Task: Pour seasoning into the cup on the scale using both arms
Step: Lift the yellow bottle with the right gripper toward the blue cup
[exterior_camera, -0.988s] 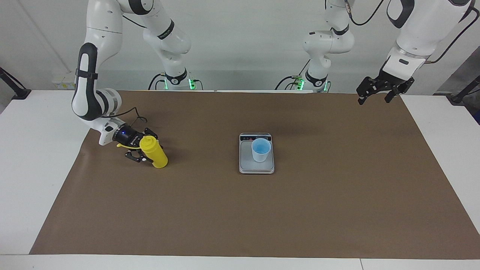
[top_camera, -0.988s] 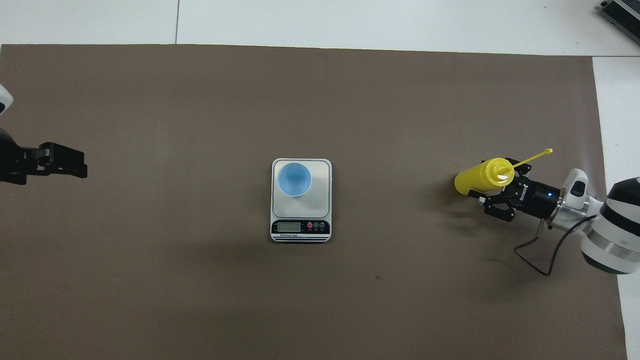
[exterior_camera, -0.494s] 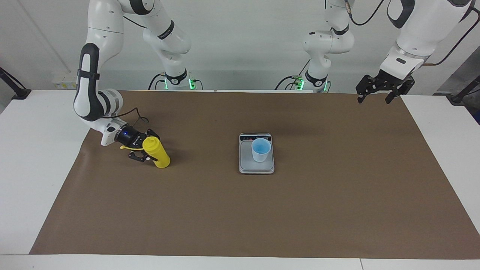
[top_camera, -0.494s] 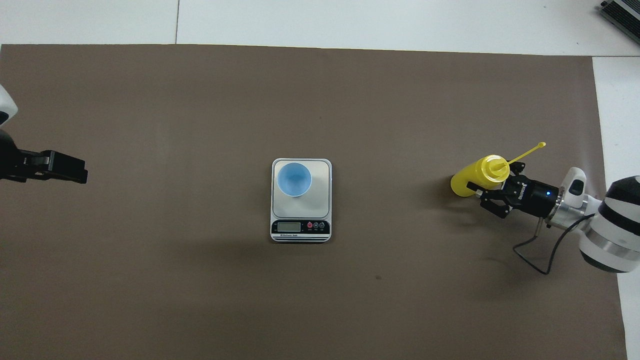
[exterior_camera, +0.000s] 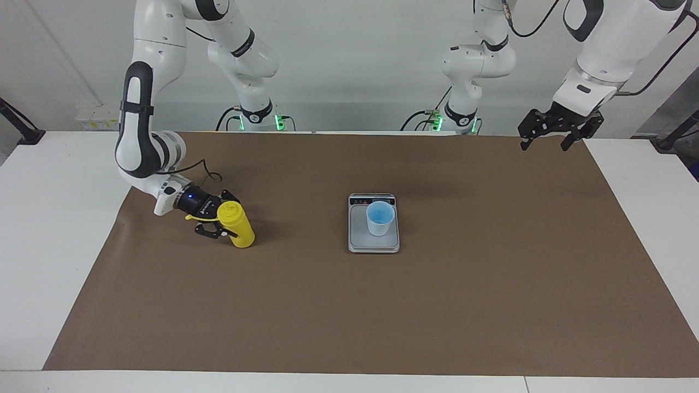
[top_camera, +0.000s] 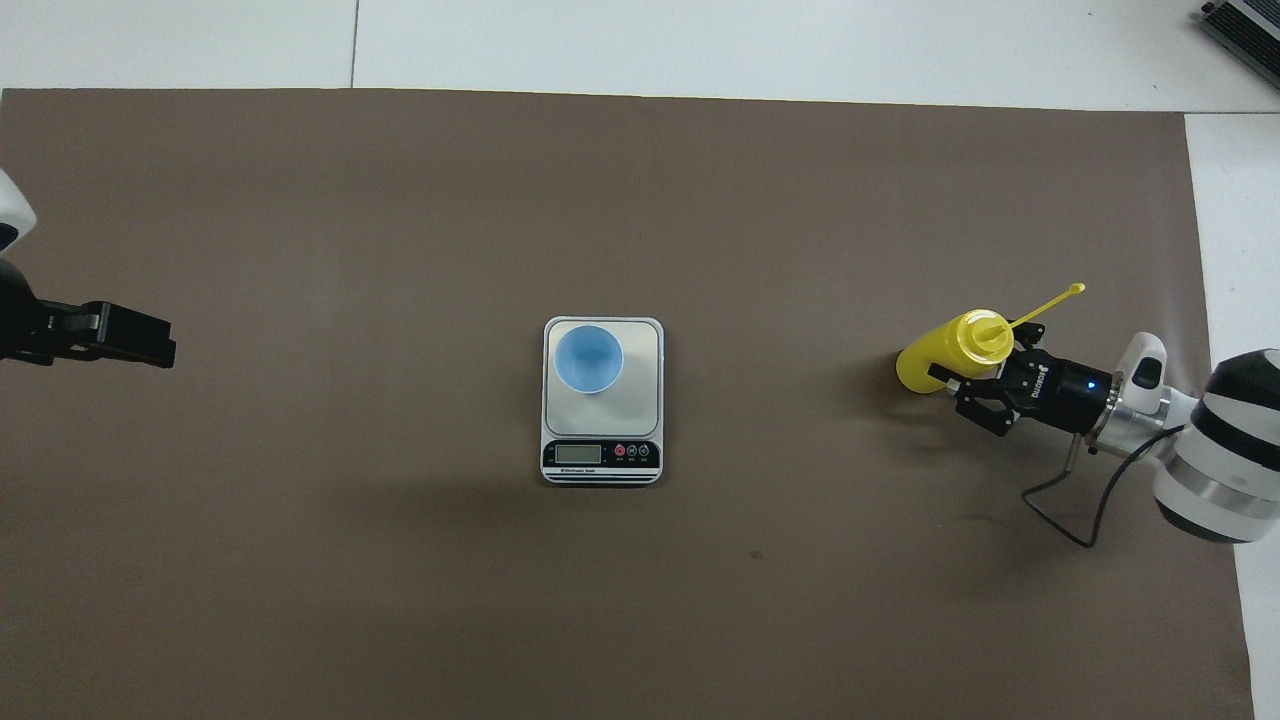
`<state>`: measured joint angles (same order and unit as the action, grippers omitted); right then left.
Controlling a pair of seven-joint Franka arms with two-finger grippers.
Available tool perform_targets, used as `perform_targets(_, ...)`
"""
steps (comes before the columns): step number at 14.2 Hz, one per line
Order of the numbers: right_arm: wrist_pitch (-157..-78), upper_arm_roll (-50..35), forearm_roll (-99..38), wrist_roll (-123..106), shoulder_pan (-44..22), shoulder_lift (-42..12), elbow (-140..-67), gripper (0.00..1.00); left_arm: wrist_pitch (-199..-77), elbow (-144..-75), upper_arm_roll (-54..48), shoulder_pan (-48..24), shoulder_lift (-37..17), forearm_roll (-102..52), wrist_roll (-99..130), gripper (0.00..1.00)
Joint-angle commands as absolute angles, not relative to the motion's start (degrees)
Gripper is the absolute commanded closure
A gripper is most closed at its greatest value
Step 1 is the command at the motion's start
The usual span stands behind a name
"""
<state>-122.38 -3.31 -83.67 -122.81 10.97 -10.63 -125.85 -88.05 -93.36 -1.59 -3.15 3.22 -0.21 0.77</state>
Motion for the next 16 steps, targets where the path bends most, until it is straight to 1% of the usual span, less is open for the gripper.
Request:
perform_targets(1,-127.33,-3.69,-84.90,-118.84,7.49,-7.74,-125.69,0.53,-87.63,-94.13,-1.93,-2.29,3.87,-0.62,0.09,0.00)
perform_targets(3,-132.25,-3.69,-84.90,-115.16,3.45,-7.12,-125.16,0.53,-87.63,-94.13,-1.93,-2.29,3.87,-0.62,0.09,0.00)
perform_targets(6,-143.75,-3.69,-84.81,-109.79,-4.81,-7.12,-123.32,0.53,-87.71,-94.13,-1.93,-2.29,3.78,-0.62,0.09,0.00)
perform_targets(8,-150.09,-3.69,-84.73,-107.76,-9.47,-7.64,-122.44,0.53,-87.71,-94.13,-1.93,-2.29,3.78,-0.62,0.09,0.00)
perform_targets(14,-163.46,-3.60,-83.94,-105.30,-20.55,-8.88,-121.73,0.53,-87.71,-94.13,-1.93,-2.29,3.78,-0.62,0.09,0.00)
perform_targets(16,-165.32,-3.43,-79.83,-104.07,-22.58,-9.58,-121.20,0.53,-87.63,-94.13,-1.93,-2.29,3.87,-0.62,0.09,0.00)
